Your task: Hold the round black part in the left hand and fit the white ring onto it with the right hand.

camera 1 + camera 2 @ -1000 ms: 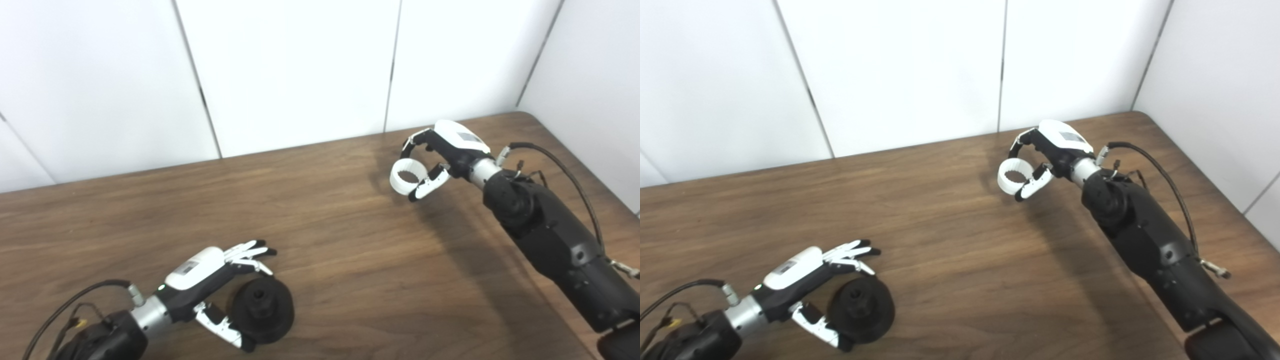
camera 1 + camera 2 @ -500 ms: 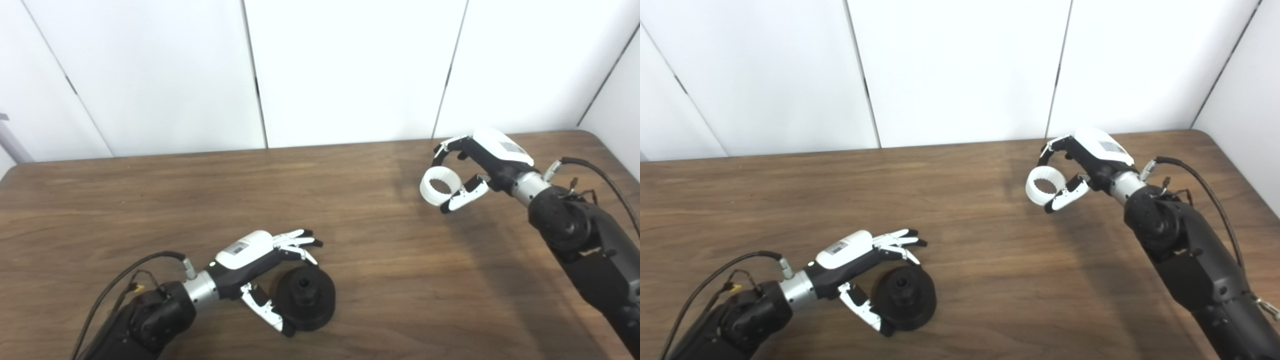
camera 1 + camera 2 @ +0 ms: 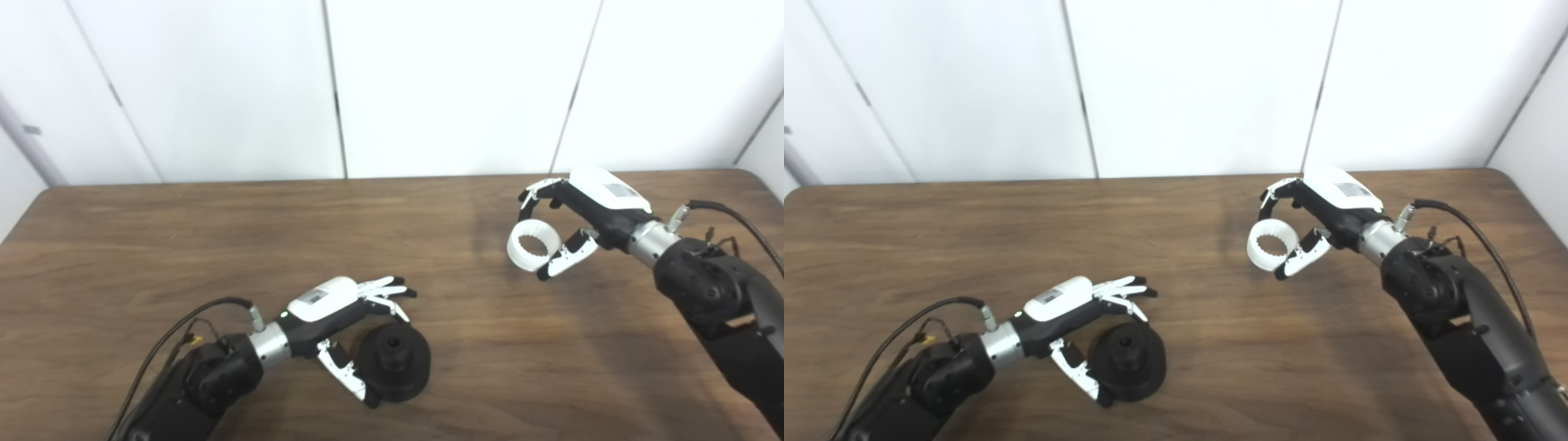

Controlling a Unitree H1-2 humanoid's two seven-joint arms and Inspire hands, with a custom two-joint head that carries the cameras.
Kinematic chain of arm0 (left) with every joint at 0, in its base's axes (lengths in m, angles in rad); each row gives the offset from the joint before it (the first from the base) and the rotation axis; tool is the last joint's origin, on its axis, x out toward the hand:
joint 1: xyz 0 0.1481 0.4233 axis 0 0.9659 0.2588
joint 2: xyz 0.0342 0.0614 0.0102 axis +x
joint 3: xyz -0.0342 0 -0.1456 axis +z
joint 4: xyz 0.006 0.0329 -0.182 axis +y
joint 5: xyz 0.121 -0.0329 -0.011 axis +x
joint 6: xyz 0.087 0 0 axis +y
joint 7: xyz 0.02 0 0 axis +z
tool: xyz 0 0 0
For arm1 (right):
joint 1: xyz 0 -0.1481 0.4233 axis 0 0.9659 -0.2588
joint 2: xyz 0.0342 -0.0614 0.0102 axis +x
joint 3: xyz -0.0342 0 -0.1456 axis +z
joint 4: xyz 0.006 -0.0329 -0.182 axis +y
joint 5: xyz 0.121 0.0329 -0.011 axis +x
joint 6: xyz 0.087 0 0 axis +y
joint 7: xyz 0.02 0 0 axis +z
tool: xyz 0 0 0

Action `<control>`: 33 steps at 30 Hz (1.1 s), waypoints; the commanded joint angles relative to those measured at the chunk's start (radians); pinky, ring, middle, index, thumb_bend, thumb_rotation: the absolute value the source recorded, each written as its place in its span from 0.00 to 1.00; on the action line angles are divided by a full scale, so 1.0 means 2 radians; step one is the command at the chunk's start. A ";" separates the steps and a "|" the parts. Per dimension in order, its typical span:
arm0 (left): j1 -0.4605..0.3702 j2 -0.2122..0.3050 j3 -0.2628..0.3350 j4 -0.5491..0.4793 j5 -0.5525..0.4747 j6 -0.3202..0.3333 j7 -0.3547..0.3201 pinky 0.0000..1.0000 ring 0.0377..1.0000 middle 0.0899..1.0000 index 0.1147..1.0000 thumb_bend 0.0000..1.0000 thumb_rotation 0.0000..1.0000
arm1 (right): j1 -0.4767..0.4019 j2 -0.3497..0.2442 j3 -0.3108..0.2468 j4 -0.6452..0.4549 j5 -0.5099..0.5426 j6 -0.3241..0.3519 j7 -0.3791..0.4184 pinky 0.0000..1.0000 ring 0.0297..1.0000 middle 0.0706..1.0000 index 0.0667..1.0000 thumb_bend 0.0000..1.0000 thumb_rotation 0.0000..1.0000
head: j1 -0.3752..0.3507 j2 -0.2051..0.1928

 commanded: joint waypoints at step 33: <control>-0.014 -0.023 0.000 0.013 0.026 0.014 -0.015 0.93 0.99 0.93 0.42 0.52 0.08 | -0.005 0.050 0.023 -0.127 0.020 -0.038 0.068 0.67 0.79 0.75 0.44 0.52 0.14 | 0.032 0.010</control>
